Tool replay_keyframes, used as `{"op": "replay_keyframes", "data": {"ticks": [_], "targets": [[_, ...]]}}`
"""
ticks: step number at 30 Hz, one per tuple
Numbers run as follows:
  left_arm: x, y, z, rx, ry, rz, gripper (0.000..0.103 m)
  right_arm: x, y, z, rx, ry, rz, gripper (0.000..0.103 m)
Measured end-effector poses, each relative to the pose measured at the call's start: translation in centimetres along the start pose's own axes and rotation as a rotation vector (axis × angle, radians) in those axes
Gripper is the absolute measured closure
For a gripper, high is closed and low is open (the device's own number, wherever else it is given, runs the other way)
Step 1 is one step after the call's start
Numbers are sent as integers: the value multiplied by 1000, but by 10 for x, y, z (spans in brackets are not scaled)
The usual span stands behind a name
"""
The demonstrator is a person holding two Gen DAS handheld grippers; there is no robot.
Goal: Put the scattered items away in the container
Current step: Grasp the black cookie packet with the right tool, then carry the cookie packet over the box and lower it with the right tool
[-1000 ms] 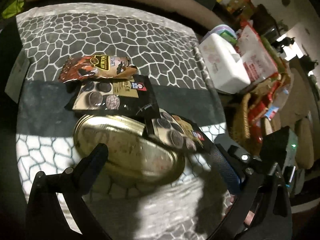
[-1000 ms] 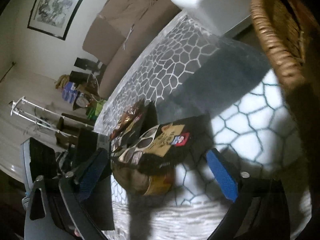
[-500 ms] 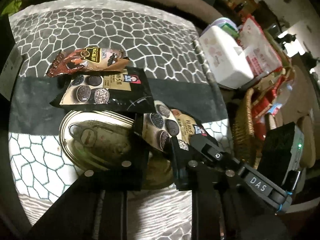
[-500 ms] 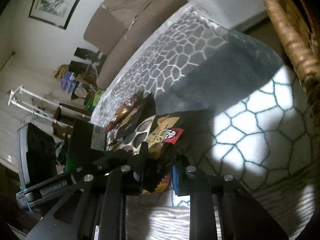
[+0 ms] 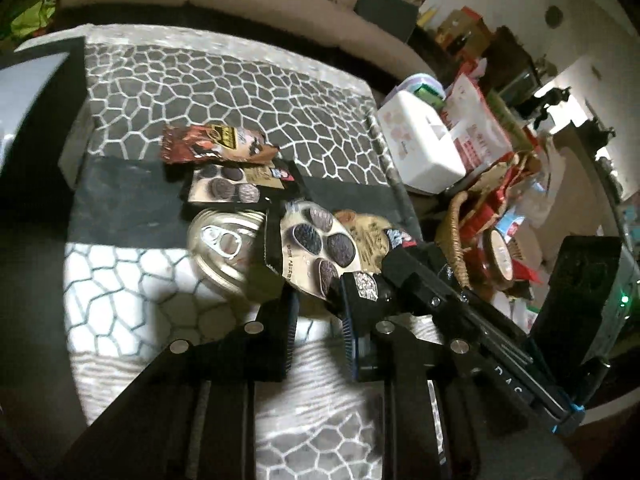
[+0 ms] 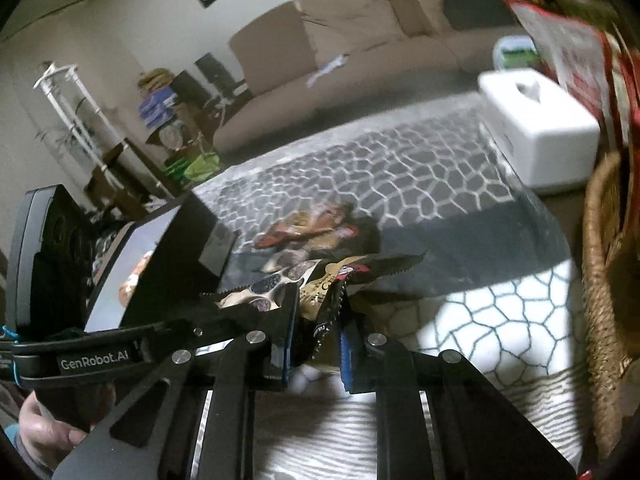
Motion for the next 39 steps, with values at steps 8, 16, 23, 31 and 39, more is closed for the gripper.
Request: {"op": "replay_keyframes", "data": {"ticks": [8, 16, 23, 31, 39], "targets": [[-10, -9, -69, -26, 56, 1, 84, 7, -58, -24, 57, 36, -70, 87], [-12, -48, -159, -15, 132, -7, 84, 23, -151, -26, 158, 26, -144, 87], [0, -107, -227, 22, 196, -37, 84, 36, -234, 11, 243, -26, -175, 87], [-1, -210, -248, 76, 176, -131, 84, 11, -304, 85, 301, -144, -171, 87], [-9, -292, -232, 176, 111, -206, 81, -31, -336, 163, 253, -307, -174, 87]]}}
Point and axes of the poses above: each gripper's, at about its wrist camera, not at the fingertips, and z roughly the way its jaws point, y to its right, x to its top, the point moved 5 cm from there along z, roughly the way its jaws point, and after that the axes turned 6 degrees about -z, right-handed, at the moved point
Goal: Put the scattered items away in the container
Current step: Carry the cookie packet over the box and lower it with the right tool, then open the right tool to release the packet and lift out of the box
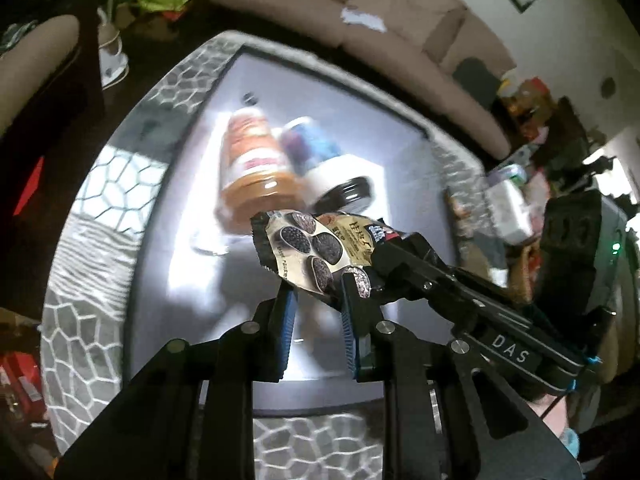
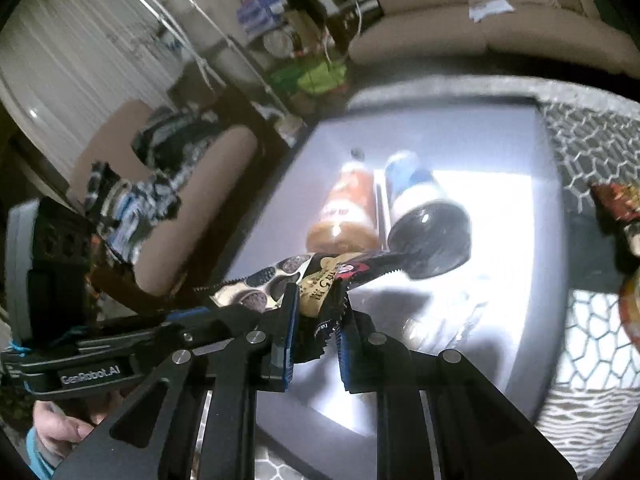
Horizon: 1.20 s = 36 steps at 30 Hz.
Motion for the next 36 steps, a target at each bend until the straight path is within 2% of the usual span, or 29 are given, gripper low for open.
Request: {"op": "replay_keyframes", "data": {"ticks": [1, 3, 4, 5, 8, 11, 18, 19, 21, 23, 25, 26, 27, 30, 36], "targets": [[0, -6, 4, 32, -8, -4, 78, -2, 2, 8, -33, -26, -10, 86], [-1, -17, 9, 109, -23, 8, 77, -10, 5, 25, -130, -122, -55, 82], [-3, -19, 8, 117, -23, 17, 77, -14, 7, 30, -165, -153, -74, 80], [-4, -20, 8, 121, -23, 22, 76, -17, 8, 30, -193, -166, -90, 71], [-6, -21, 0, 120, -8, 26, 73, -18, 13, 17, -209, -135, -102, 65], [-6, -16, -6, 110, 2, 26, 68, -15, 18, 3, -202, -108, -86, 64], [-11, 15, -17, 90, 10, 42, 66, -6, 11, -38, -196, -45, -93, 62], [-12, 20, -17, 84, 9, 45, 62, -5, 11, -45, -195, -34, -93, 60], [-16, 34, -16, 62, 2, 52, 52, -5, 15, -62, -193, -7, -87, 48], [-20, 46, -14, 35, -8, 52, 22, -7, 20, -75, -194, 7, -75, 45], [-24, 61, -12, 7, -13, 49, 4, -10, 28, -88, -190, 15, -57, 44], [-26, 69, -11, -7, -18, 52, 0, -12, 34, -96, -193, 23, -45, 39], [-29, 76, -10, -14, -23, 56, 0, -13, 39, -105, -194, 32, -31, 27], [-36, 96, -4, -14, -38, 72, 0, -20, 58, -130, -190, 64, 4, 0], [-50, 143, 7, -40, -60, 121, 0, -33, 113, -187, -258, 123, 90, 0]]}}
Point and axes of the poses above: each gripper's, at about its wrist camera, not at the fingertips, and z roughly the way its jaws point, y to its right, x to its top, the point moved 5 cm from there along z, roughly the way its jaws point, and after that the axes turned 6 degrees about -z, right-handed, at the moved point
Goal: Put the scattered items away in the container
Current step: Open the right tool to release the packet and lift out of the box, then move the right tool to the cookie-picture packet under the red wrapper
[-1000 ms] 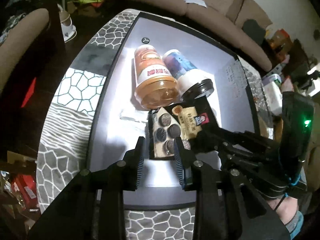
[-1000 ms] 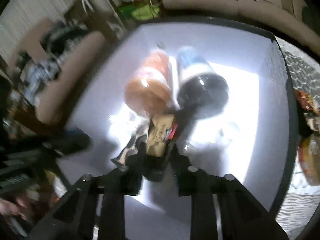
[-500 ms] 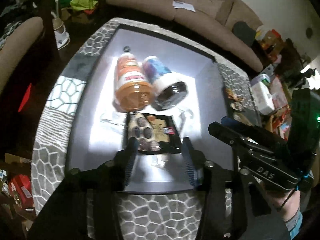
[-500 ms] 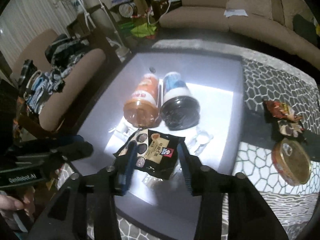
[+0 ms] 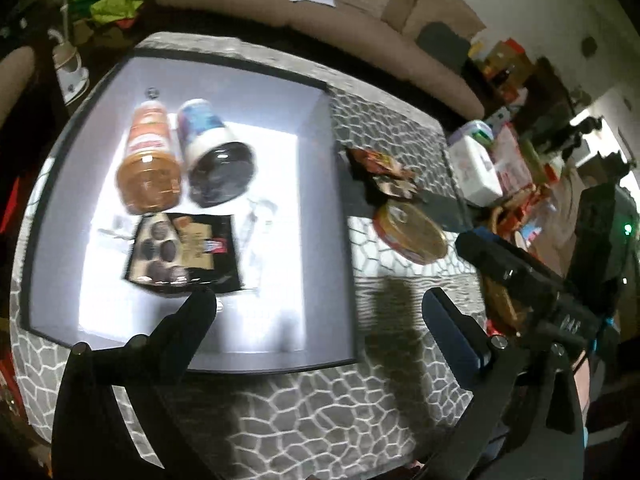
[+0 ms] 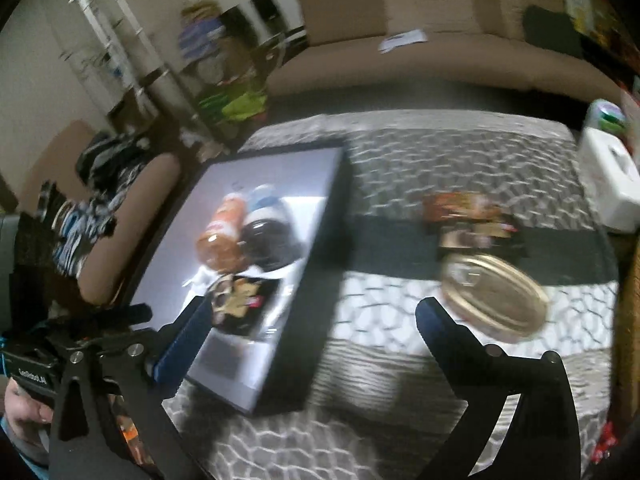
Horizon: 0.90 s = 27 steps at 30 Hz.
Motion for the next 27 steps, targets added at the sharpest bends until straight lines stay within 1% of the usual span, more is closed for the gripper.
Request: {"op": "replay_keyframes", "data": {"ticks": [3, 6, 11, 13, 17, 19, 22, 23, 25, 27], "targets": [[-1, 28, 10, -5, -11, 27, 0, -1, 41, -19, -18, 23, 65, 0], [0, 57, 25, -28, -28, 45, 0, -3, 81, -34, -26, 38, 129, 0], [12, 99, 58, -91, -56, 4, 0, -5, 143, -43, 9, 53, 265, 0], [19, 109, 73, -108, -72, -17, 0, -6, 165, -41, 2, 51, 299, 0], [35, 125, 109, -103, -90, -35, 0, -8, 201, -26, 0, 33, 338, 0], [42, 132, 131, -102, -113, -43, 0, -10, 217, -14, 15, 15, 366, 0], [50, 132, 163, -109, -138, -79, 0, -11, 237, 9, 70, -1, 428, 0], [52, 129, 172, -99, -137, -95, 0, -11, 241, 15, 84, -2, 446, 0], [58, 121, 190, -48, -111, -125, 0, -11, 248, 31, 120, -4, 486, 0], [62, 113, 206, -52, -115, -158, 0, -10, 255, 47, 157, -1, 524, 0]]}}
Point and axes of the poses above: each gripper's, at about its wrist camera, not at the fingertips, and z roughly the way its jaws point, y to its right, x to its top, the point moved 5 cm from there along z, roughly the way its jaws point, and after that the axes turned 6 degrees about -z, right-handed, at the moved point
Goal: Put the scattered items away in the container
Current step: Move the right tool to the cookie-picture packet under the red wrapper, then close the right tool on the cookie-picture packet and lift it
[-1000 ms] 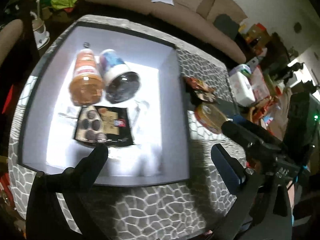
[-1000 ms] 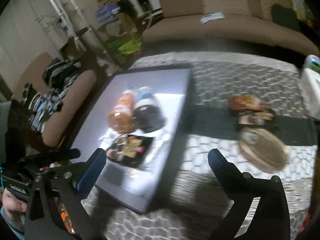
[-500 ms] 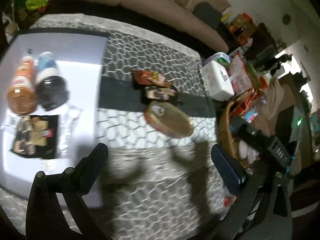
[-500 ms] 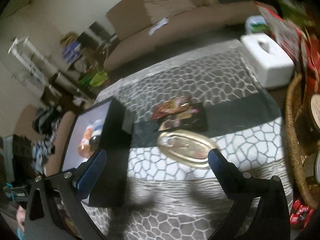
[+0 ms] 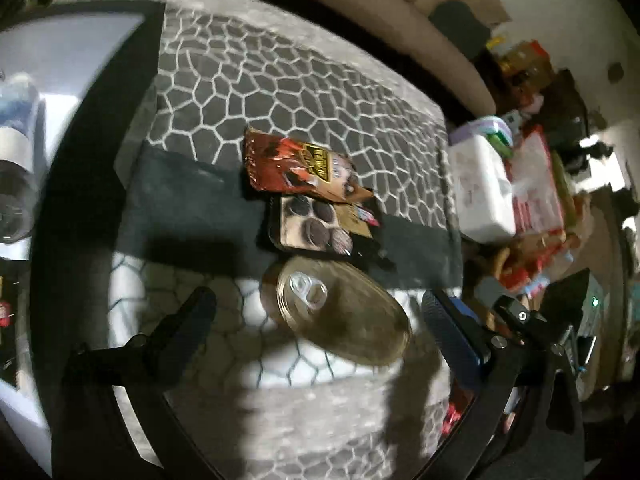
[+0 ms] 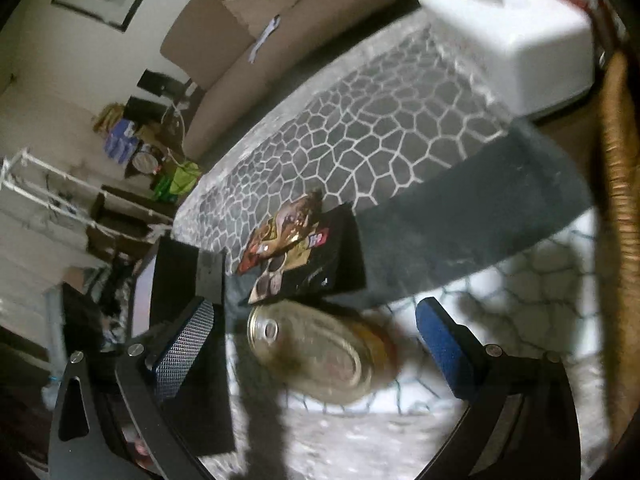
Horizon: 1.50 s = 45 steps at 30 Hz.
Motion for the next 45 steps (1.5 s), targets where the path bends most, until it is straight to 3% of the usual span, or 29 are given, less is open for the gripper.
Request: {"op": "replay_keyframes", "data": {"ticks": [9, 11, 13, 16, 18, 19, 25, 31, 45], "targets": [[23, -20, 39, -51, -7, -99, 8, 11, 19, 50, 55, -39, 52, 9], [25, -22, 47, -58, -18, -105, 24, 12, 20, 55, 71, -42, 58, 14], [26, -26, 58, -77, -44, -132, 32, 12, 21, 61, 92, -57, 71, 22], [26, -31, 71, -109, -75, -166, 47, 11, 21, 69, 90, -77, 64, 47], [24, -34, 78, -140, -92, -198, 64, 9, 21, 76, 81, -100, 55, 84], [24, -35, 80, -161, -103, -219, 77, 8, 21, 78, 88, -106, 61, 90], [24, -31, 71, -197, -83, -202, 87, 7, 15, 69, 94, -79, 39, 94], [25, -10, 44, -205, -51, -144, 88, 10, -6, 50, 81, -55, -17, 95], [2, 14, -65, -239, 29, -71, 88, -7, -98, -21, 96, -3, -141, 95]]}}
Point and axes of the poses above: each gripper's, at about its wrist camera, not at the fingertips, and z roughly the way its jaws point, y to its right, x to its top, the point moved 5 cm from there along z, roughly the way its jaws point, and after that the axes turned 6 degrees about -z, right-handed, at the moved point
